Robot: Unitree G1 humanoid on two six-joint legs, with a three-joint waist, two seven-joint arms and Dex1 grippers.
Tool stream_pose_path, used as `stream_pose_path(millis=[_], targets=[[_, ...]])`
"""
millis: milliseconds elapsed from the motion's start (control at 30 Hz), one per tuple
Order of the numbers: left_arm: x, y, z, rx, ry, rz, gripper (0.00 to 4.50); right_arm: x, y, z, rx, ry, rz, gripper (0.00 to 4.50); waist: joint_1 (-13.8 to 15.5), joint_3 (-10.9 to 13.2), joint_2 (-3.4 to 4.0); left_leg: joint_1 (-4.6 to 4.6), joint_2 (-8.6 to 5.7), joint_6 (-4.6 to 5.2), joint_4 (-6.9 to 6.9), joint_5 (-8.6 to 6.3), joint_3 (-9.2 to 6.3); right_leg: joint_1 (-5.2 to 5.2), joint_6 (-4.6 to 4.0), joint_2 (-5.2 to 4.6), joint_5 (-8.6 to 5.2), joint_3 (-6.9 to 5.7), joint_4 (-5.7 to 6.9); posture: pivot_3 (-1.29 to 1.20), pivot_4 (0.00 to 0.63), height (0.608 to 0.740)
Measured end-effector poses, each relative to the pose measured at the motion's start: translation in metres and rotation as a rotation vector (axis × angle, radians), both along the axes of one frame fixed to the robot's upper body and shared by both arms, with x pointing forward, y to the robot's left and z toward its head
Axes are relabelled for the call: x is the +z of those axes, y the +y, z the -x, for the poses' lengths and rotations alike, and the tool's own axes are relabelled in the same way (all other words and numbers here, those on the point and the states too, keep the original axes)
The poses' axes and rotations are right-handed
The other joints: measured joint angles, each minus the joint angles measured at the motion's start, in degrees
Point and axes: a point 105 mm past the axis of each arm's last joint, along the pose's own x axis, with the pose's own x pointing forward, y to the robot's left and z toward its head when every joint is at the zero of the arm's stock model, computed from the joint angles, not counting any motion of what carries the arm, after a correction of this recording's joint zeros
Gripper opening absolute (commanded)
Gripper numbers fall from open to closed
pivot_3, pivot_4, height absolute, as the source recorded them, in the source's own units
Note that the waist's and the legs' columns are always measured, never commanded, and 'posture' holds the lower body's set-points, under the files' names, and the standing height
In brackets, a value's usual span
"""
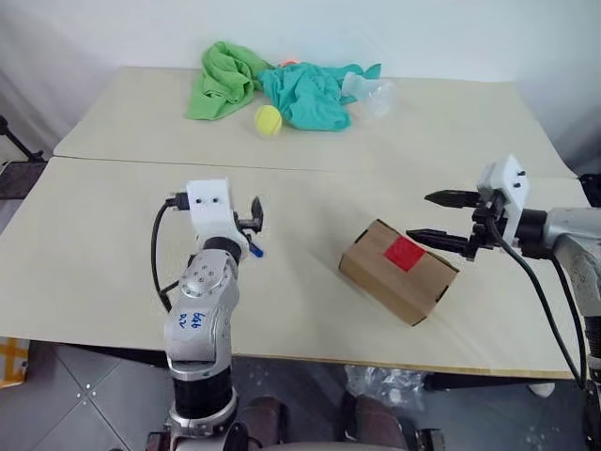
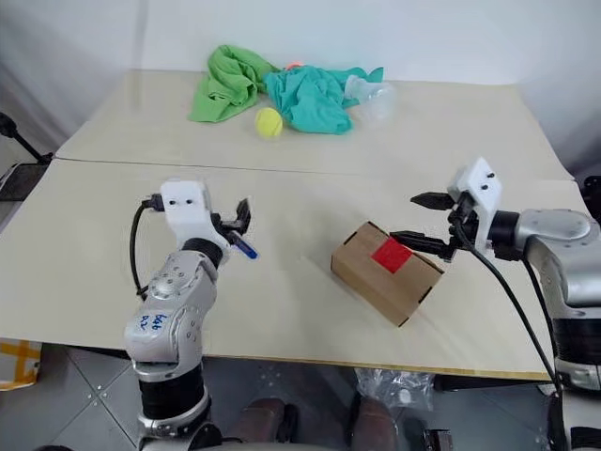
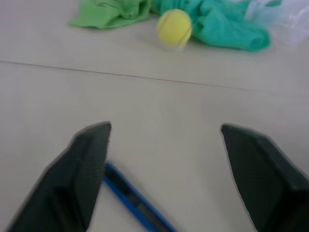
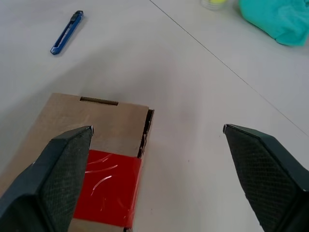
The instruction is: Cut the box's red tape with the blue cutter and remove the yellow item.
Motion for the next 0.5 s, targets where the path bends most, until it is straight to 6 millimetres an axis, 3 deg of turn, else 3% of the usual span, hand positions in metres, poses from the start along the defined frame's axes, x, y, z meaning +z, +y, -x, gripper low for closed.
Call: stream_pose_path(millis=[167,267,500], targets=[[-0.011,0.013,0.004,0.103,0.107,0.019,3.57,-0.008,0.002,-0.002,0.026,0.035,0.01,4.5,0.5,0.0,0.0,-0.08,-0.03,-0.01,0.05,0.0,-0.07,0.0,0.0,-0.02,0.0,-0.01,-0.01,0.0,0.15,0.74],[-0.02,0.007,0.001,0.106,0.189,0.039,3.22,-0.008,-0.001,-0.005,0.028,0.039,0.014,4.5,0.8,0.0,0.0,-0.08,-0.04,-0.02,0.05,-0.01,-0.08,-0.01,0.0,-0.02,0.0,-0.01,-0.04,0.0,0.15,0.74],[-0.032,-0.006,-0.008,0.075,0.255,0.049,3.22,-0.004,0.001,-0.005,0.046,0.029,0.028,4.5,0.8,0.0,0.0,-0.1,-0.01,-0.08,0.04,-0.04,-0.09,-0.04,-0.02,0.01,-0.01,-0.02,-0.05,0.0,0.15,0.74]])
